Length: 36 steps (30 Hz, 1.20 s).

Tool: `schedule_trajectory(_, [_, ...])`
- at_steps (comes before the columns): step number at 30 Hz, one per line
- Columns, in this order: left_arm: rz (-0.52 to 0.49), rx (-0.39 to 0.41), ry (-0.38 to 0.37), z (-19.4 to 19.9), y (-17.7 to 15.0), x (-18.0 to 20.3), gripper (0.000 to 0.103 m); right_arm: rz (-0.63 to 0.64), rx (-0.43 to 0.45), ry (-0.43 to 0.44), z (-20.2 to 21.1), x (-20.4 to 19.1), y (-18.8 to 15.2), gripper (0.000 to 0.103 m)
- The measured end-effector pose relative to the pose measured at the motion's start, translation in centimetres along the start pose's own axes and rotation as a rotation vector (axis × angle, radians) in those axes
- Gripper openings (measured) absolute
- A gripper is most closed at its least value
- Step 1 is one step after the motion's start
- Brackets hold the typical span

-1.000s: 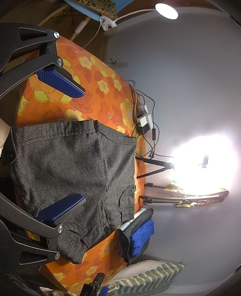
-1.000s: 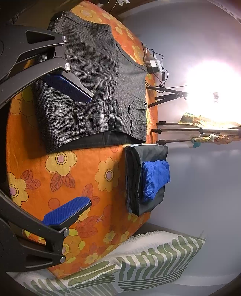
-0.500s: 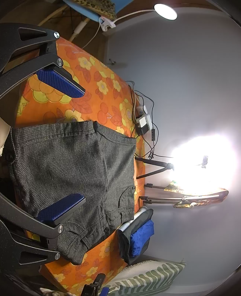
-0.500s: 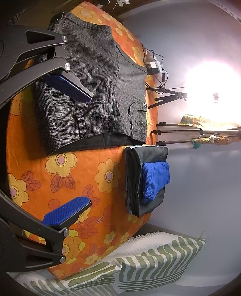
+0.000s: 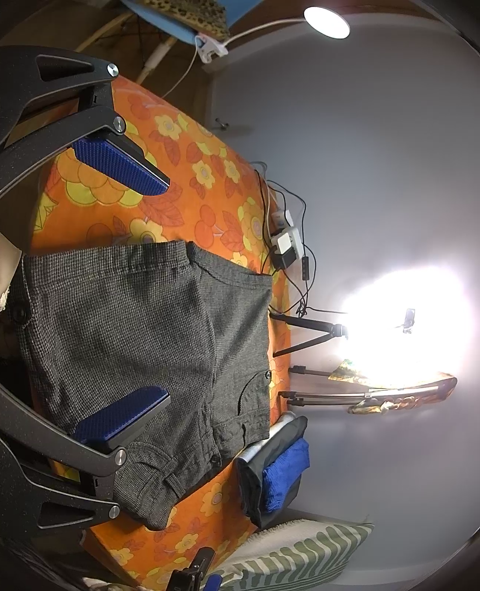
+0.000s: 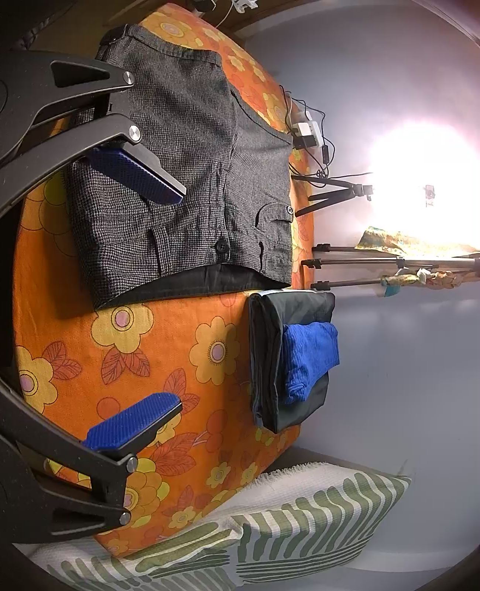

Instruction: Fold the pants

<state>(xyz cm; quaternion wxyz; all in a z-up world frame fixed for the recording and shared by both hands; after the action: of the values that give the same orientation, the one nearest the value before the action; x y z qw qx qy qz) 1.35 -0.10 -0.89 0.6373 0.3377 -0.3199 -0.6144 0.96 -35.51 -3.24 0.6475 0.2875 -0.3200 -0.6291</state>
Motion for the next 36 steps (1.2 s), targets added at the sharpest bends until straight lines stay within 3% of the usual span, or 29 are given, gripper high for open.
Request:
schedule_trajectory(25, [-0.018, -0.008, -0.007, 0.0, -0.6, 0.1, 0.102, 0.001, -0.003, 0.007, 0.1, -0.2, -0.1, 0.103])
schedule_trajectory(36, [-0.048, -0.045, -0.048, -0.3, -1.6, 0.0, 0.100, -0.027, -0.027, 0.117, -0.1, -0.2, -0.7, 0.103])
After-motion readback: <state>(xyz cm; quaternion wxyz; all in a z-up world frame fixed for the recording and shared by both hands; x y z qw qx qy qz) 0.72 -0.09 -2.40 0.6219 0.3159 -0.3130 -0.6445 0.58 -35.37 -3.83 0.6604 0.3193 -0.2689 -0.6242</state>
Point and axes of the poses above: each gripper's, at about its wrist camera, not at the fingertips, and z roughly against the way its jaws point, x to its right, y to its top, the point moved 2 cm from there along -z, roughly the way its jaws point, and after that the axes turned 4 degrees about z, right-handed, at the moved point
